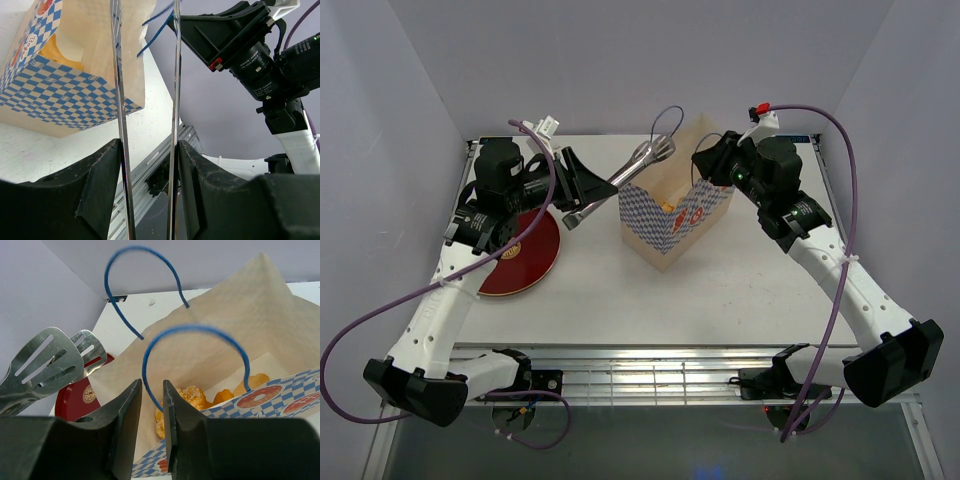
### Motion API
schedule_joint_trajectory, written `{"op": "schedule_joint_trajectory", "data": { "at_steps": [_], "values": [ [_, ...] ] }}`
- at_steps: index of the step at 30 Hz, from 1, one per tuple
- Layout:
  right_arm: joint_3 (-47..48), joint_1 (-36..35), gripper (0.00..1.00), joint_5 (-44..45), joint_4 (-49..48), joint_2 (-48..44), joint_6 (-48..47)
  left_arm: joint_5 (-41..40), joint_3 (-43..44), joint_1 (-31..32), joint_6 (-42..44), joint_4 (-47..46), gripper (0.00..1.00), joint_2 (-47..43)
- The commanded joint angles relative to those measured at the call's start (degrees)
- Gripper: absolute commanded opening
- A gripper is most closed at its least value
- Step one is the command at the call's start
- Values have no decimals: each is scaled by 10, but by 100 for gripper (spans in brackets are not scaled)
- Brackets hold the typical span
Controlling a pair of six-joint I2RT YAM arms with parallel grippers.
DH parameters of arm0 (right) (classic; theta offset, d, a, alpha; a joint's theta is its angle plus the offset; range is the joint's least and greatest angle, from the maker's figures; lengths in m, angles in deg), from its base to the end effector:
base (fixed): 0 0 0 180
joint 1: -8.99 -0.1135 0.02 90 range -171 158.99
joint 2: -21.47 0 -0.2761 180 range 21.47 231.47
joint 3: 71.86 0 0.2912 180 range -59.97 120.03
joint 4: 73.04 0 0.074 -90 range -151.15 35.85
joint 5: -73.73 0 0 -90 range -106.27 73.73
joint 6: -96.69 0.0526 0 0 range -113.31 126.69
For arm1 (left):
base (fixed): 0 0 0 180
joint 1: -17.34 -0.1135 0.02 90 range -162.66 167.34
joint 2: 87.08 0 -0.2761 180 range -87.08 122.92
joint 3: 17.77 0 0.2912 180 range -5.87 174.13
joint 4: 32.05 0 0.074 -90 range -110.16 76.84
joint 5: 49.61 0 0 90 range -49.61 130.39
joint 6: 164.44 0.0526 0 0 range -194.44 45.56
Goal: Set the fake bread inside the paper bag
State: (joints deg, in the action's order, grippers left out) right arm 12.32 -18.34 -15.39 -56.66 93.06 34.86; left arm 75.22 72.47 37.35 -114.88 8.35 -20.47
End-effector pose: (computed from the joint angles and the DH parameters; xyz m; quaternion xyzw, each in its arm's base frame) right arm 0.3054 0.1569 0.4306 0.0106 0.7300 0.3132 0.6073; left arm 0.2616 -0.1272 0.4498 0.0399 0.7854 -0.4941 0.3708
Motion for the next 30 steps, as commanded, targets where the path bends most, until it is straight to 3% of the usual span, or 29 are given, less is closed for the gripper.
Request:
{"op": "schedule_joint_trajectory", "data": {
  "at_steps": [1,7,10,13,17,20,25,30],
  "values": [
    [5,3,30,-3,-22,-17,2,-4,15,2,11,0,58,-24],
    [7,3,31,-22,-15,-17,1,-18,34,2,20,17,57,-35],
    [10,4,41,-26,-6,-18,-1,-38,47,2,34,37,57,-42],
    [17,4,58,-33,9,-20,-5,-70,59,2,53,63,57,-49],
    [36,4,97,-49,45,-17,-16,-145,72,2,80,98,57,-68],
    [55,4,90,-62,88,-17,-35,-216,68,1,106,113,57,-86],
    [55,4,90,-72,146,-49,-63,-308,20,1,132,98,57,-111],
    [32,4,90,-80,191,-103,-85,-382,-101,1,138,7,57,-140]
  ]
}}
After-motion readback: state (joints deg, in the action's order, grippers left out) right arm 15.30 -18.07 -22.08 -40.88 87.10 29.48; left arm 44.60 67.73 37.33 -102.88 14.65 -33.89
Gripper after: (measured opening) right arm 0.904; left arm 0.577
